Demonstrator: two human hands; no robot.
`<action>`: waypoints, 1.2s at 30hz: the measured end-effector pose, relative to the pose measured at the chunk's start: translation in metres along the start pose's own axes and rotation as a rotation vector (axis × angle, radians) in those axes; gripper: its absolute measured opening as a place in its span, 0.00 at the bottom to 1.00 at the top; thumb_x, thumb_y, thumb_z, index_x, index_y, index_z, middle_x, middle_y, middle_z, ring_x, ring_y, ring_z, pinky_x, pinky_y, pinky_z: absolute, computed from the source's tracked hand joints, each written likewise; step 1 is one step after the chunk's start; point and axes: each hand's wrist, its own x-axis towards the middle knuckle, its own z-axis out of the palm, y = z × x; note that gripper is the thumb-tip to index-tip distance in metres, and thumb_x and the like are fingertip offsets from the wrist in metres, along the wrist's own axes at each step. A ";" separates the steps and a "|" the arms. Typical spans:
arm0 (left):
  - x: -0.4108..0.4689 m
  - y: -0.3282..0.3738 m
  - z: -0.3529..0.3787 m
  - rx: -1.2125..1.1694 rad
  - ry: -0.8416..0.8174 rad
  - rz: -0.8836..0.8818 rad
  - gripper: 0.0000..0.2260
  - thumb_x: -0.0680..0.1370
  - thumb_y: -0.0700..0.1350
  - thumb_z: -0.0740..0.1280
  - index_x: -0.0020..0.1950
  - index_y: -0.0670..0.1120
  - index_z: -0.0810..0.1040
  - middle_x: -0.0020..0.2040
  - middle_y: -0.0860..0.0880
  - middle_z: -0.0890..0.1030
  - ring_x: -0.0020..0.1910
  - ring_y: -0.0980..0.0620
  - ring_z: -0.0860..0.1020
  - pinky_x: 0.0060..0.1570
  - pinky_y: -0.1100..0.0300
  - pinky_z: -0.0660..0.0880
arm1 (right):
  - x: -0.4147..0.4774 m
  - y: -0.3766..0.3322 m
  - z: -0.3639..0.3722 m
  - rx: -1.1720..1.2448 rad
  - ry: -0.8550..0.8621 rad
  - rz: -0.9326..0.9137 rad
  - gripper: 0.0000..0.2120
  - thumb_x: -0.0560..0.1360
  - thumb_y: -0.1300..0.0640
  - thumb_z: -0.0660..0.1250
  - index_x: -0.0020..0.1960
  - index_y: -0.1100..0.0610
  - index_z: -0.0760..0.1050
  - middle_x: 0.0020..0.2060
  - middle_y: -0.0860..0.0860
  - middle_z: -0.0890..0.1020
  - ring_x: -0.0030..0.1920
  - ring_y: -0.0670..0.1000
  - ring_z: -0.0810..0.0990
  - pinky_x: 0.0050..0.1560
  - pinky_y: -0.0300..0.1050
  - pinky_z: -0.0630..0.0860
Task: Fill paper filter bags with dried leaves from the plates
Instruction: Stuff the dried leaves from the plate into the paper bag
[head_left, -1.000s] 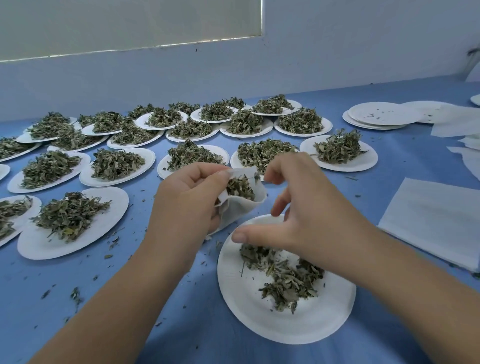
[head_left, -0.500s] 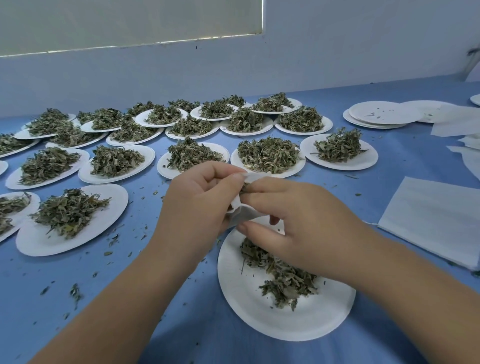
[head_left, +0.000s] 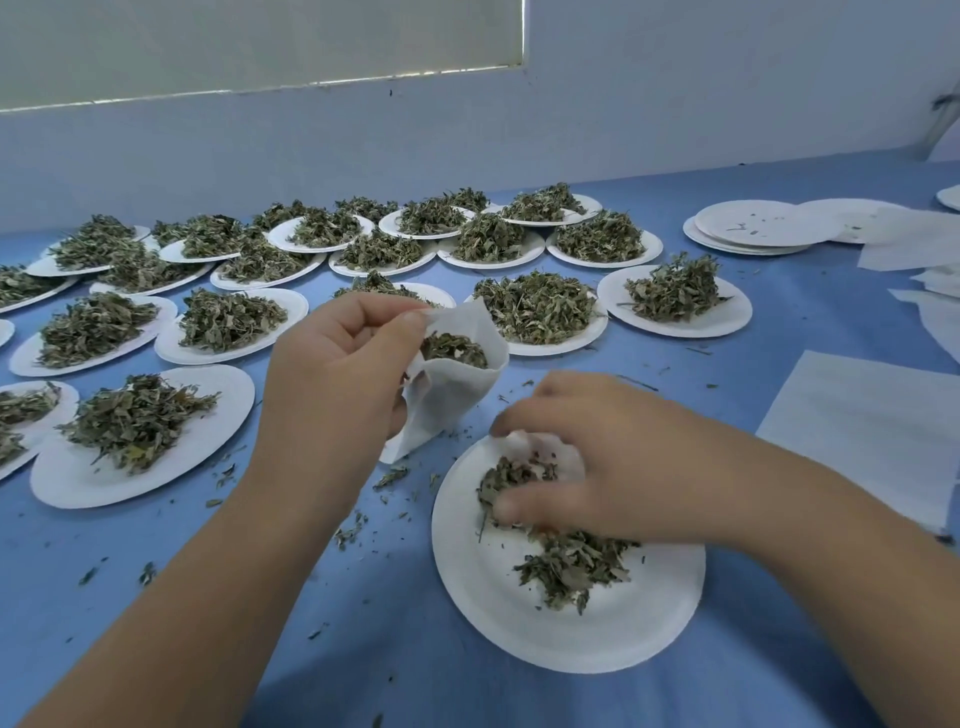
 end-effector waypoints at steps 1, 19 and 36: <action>0.000 0.000 0.000 0.009 -0.001 0.008 0.07 0.79 0.40 0.66 0.42 0.46 0.82 0.23 0.56 0.67 0.20 0.57 0.60 0.21 0.65 0.59 | 0.000 -0.001 0.003 -0.035 -0.052 -0.034 0.29 0.68 0.29 0.62 0.66 0.37 0.67 0.56 0.39 0.69 0.58 0.42 0.68 0.57 0.45 0.70; -0.001 -0.004 -0.001 0.107 -0.010 0.117 0.06 0.79 0.41 0.66 0.45 0.48 0.82 0.23 0.58 0.70 0.20 0.59 0.65 0.23 0.69 0.64 | 0.001 -0.012 0.011 -0.034 -0.005 -0.250 0.11 0.76 0.56 0.66 0.54 0.46 0.82 0.48 0.44 0.77 0.46 0.42 0.72 0.43 0.37 0.70; -0.007 -0.007 0.005 0.251 -0.040 0.177 0.06 0.78 0.42 0.67 0.43 0.51 0.81 0.24 0.57 0.72 0.22 0.59 0.67 0.24 0.68 0.65 | -0.007 0.002 -0.019 0.486 0.591 -0.336 0.08 0.71 0.61 0.72 0.46 0.50 0.84 0.38 0.45 0.83 0.40 0.51 0.81 0.42 0.46 0.79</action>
